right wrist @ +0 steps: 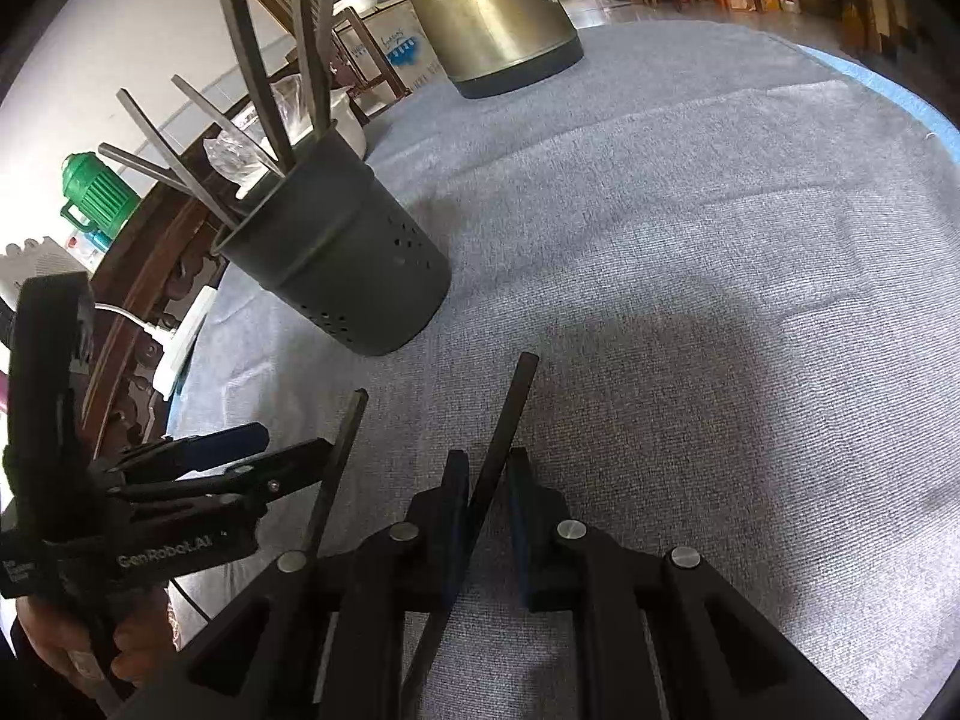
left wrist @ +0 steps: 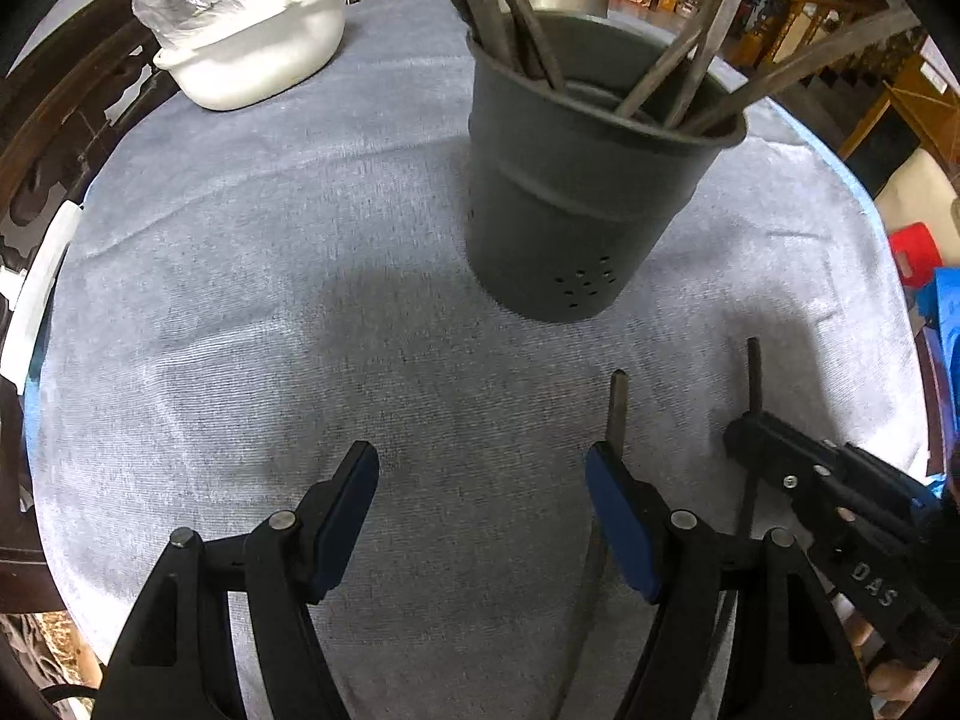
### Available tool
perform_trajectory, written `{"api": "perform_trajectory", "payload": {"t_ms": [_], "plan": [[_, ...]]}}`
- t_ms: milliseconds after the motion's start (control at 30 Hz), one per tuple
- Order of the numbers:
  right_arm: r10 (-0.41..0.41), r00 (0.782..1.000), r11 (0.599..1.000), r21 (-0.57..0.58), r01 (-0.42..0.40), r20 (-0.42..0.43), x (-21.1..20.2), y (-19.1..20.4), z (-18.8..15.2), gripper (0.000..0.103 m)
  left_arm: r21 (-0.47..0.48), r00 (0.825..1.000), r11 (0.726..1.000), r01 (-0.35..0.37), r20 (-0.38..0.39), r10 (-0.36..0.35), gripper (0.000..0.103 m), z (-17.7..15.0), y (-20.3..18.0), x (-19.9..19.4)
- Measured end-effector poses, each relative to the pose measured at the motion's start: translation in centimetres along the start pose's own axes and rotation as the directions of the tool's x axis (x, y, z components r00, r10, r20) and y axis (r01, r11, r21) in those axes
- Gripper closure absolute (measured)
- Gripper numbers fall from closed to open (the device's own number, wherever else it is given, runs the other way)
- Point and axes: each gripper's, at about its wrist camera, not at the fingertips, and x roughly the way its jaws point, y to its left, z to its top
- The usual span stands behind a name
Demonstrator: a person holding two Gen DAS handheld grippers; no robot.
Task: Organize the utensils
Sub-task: 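Close the left tool on its utensil while the right tool lifts its own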
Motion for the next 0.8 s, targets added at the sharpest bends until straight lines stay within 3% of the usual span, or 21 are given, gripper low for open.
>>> {"api": "perform_trajectory", "payload": {"t_ms": [333, 567, 733, 800], "plan": [[-0.003, 1.000, 1.000, -0.012, 0.003, 0.013, 0.2, 0.5, -0.1, 0.088, 0.048, 0.999, 0.998, 0.034, 0.010, -0.035, 0.031, -0.6, -1.0, -1.0], [0.000, 1.000, 1.000, -0.013, 0.000, 0.019, 0.1, 0.4, -0.2, 0.088, 0.061, 0.999, 0.998, 0.034, -0.005, -0.034, 0.032, -0.4, -2.6, 0.7], [0.006, 1.000, 1.000, -0.008, -0.006, 0.020, 0.0, 0.2, -0.3, 0.088, 0.074, 0.997, 0.994, 0.076, 0.010, -0.076, 0.065, 0.2, -2.5, 1.8], [0.005, 1.000, 1.000, -0.006, -0.005, 0.020, 0.0, 0.2, -0.3, 0.088, 0.076, 0.996, 0.993, 0.092, 0.014, -0.093, 0.085, 0.3, -2.1, 1.9]]}}
